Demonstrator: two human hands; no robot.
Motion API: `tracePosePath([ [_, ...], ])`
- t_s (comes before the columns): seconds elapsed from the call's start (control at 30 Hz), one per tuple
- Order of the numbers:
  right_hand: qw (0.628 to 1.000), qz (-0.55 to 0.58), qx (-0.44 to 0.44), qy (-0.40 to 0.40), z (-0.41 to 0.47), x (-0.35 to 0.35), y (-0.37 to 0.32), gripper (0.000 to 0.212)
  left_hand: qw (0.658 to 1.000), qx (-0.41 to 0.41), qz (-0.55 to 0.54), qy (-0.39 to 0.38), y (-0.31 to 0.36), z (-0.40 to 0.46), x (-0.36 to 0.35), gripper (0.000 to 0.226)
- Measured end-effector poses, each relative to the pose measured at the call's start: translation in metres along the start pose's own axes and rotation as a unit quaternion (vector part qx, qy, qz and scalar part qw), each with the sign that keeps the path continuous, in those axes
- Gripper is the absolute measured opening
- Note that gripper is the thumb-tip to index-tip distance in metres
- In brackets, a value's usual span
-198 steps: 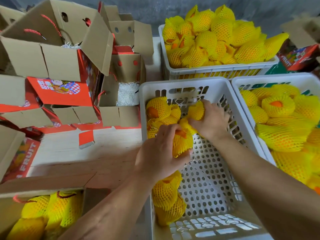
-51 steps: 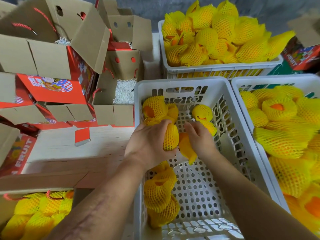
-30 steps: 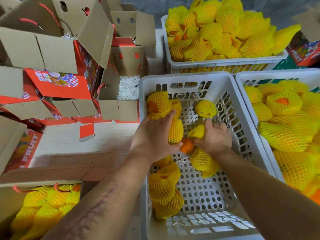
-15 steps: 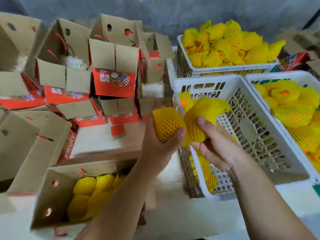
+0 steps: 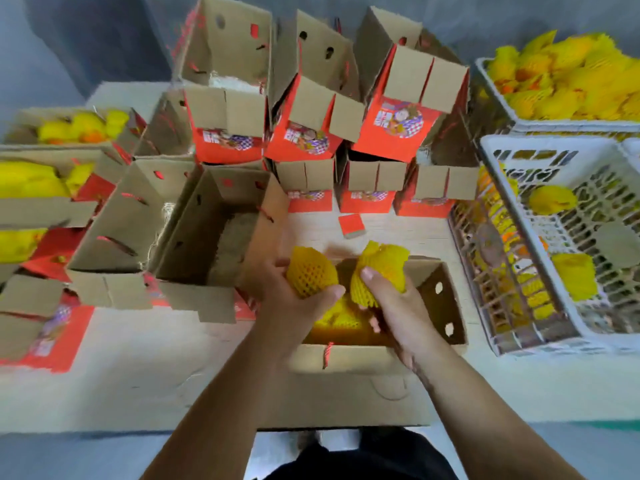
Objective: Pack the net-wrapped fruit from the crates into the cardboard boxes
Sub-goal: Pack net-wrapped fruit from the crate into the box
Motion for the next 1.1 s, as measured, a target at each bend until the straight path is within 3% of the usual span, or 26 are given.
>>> tracePosePath([
  [0.1,0.995,-0.046,-0.003,0.091,0.003,0.010,0.009,0.067,0.996,0.008,0.087,-0.012,-0.012,0.015,-0.001,0.092],
  [0.2,0.990,-0.051,0.020,0.129,0.007,0.016,0.008,0.068,0.980,-0.067,0.186,-0.015,-0.003,0.027,-0.029,0.079],
  [0.3,0.987,-0.065,0.021,0.145,0.010,0.018,0.010,0.066,0.966,-0.021,0.253,-0.058,-0.020,0.039,-0.055,0.067],
  [0.4,0.988,-0.097,-0.021,0.119,0.012,0.016,0.019,0.067,0.902,0.019,0.427,-0.068,-0.040,0.050,-0.071,0.086],
  [0.6,0.991,-0.111,-0.048,0.060,0.020,0.004,0.027,0.065,0.804,0.040,0.589,-0.068,-0.053,0.058,-0.078,0.131],
  [0.7,0.992,-0.099,-0.070,0.037,0.018,-0.001,0.032,0.067,0.792,0.050,0.604,-0.076,-0.059,0.056,-0.085,0.137],
  [0.73,0.992,-0.097,-0.076,0.032,0.017,-0.002,0.033,0.066,0.788,0.055,0.608,-0.081,-0.060,0.055,-0.086,0.133],
  [0.8,0.992,-0.092,-0.080,0.028,0.015,-0.002,0.036,0.062,0.743,0.007,0.664,-0.084,-0.057,0.052,-0.089,0.108],
  [0.87,0.992,-0.093,-0.076,0.029,0.015,-0.003,0.038,0.062,0.644,-0.106,0.755,-0.059,-0.047,0.046,-0.096,0.084],
  [0.9,0.992,-0.094,-0.072,0.034,0.015,-0.003,0.037,0.064,0.614,-0.150,0.773,-0.045,-0.039,0.042,-0.097,0.075],
  [0.97,0.992,-0.092,-0.066,0.049,0.017,-0.001,0.035,0.065,0.633,-0.215,0.742,-0.047,-0.021,0.035,-0.095,0.053],
  [1.03,0.991,-0.096,-0.066,0.059,0.019,0.003,0.033,0.061,0.672,-0.247,0.684,-0.141,-0.016,0.033,-0.093,0.048],
  [1.07,0.991,-0.096,-0.072,0.059,0.019,0.004,0.034,0.061,0.668,-0.251,0.669,-0.207,-0.019,0.030,-0.092,0.049],
  [1.1,0.991,-0.091,-0.082,0.057,0.019,0.005,0.035,0.063,0.644,-0.260,0.672,-0.258,-0.022,0.026,-0.089,0.050],
])
Point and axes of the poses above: each hand's wrist, its own z-axis towards the middle knuckle, its own x-axis out of the back of the hand, y = z × x, the point moved 9 cm from there along z, towards the middle knuckle, and after that the axes turned 8 degrees about x, right-handed, at the moved point
